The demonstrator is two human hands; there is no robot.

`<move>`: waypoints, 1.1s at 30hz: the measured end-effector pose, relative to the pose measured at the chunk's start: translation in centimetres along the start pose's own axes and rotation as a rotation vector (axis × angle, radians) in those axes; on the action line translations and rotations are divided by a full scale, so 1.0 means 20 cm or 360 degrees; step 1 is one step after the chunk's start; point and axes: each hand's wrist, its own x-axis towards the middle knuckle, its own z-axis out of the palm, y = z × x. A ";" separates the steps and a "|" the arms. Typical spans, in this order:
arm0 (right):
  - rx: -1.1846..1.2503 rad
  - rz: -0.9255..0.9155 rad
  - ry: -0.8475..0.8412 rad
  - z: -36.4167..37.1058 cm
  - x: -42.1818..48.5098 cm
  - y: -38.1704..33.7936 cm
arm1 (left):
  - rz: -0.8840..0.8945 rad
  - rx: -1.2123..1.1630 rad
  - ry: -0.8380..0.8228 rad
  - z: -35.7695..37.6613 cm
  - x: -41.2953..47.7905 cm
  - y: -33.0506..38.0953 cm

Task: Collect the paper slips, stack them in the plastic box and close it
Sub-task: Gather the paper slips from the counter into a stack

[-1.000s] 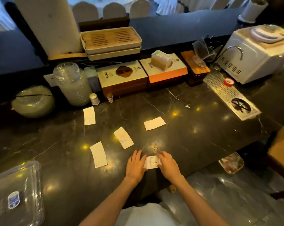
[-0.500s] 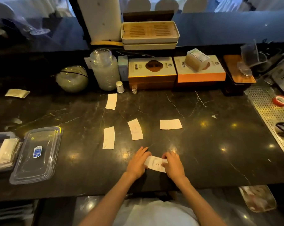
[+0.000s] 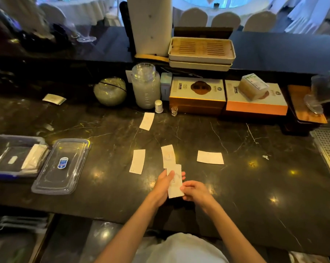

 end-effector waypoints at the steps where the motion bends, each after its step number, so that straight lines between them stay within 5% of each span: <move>1: -0.0126 -0.0028 -0.0027 0.00 0.02 -0.03 | 0.0018 -0.0043 0.0016 -0.01 -0.01 0.02; 9: -0.0909 -0.0276 0.0758 -0.40 0.27 -0.41 | -0.0031 -0.0143 0.0108 -0.10 -0.01 0.11; 19: -0.1875 -0.0295 0.0580 -0.53 0.46 -0.39 | -0.0047 -0.0205 0.0241 -0.09 0.02 0.14; 25: -0.1831 -0.0249 0.0841 -0.47 0.45 -0.33 | -0.0087 -0.0185 0.0335 -0.10 0.04 0.13; 33: -0.1047 -0.0342 0.0667 -0.23 0.34 -0.38 | -0.0156 -0.0167 0.0420 -0.16 0.06 0.15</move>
